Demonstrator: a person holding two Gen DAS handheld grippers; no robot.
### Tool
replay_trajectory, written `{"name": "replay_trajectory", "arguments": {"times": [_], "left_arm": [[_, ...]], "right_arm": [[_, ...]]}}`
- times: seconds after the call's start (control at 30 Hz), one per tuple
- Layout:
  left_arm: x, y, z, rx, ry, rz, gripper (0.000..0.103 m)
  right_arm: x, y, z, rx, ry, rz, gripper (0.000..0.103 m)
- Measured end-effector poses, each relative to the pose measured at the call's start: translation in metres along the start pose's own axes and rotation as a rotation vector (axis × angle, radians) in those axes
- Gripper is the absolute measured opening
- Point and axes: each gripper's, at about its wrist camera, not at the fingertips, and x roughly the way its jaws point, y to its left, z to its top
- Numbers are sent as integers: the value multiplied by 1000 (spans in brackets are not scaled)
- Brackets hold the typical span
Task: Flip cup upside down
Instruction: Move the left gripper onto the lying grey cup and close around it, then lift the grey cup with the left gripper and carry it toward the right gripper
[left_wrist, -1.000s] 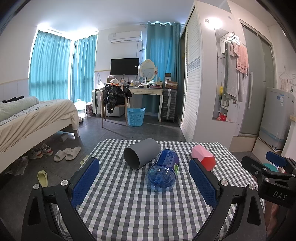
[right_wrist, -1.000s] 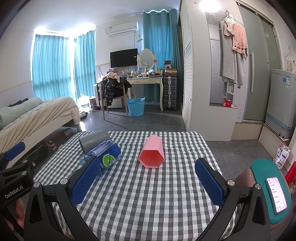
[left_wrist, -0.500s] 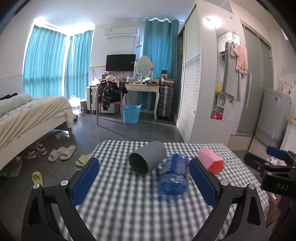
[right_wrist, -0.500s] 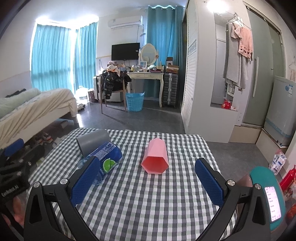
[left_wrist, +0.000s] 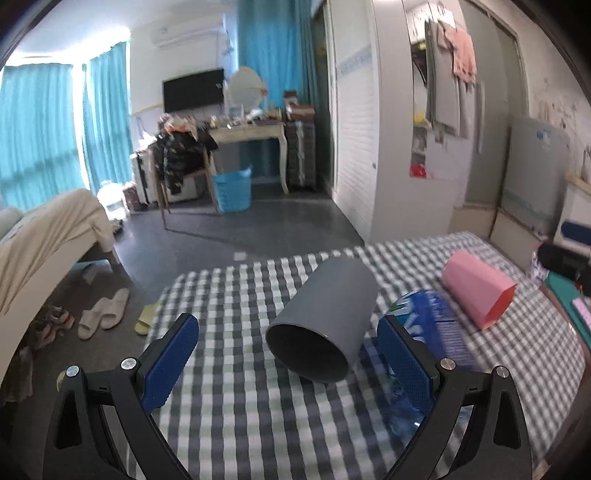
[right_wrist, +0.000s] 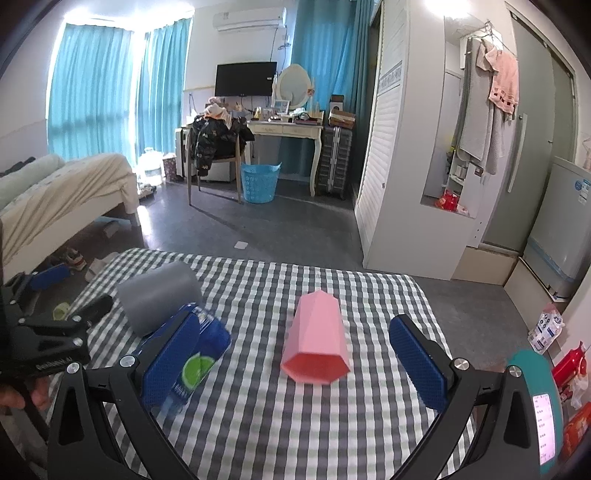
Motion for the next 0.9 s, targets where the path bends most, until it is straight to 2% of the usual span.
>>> {"name": "replay_trajectory", "arguments": {"times": [0.27, 0.3, 0.4, 0.5, 0.6, 0.73, 0.9], "left_arm": [[48, -5, 10, 81, 88, -117, 100], [53, -5, 12, 75, 99, -149, 99], [63, -6, 14, 86, 114, -151, 99], [67, -6, 14, 97, 135, -187, 98], [72, -9, 15, 115, 180, -281, 79], [67, -16, 13, 152, 188, -266, 79], [51, -17, 7, 131, 192, -206, 78]], "right_arm": [[27, -6, 18, -36, -1, -56, 103], [29, -7, 19, -35, 0, -59, 103], [37, -10, 19, -32, 10, -63, 103], [43, -11, 18, -26, 19, -64, 103], [47, -14, 19, -17, 23, -63, 103], [47, -12, 19, -20, 29, -58, 103], [38, -14, 19, -10, 21, -48, 103]]}}
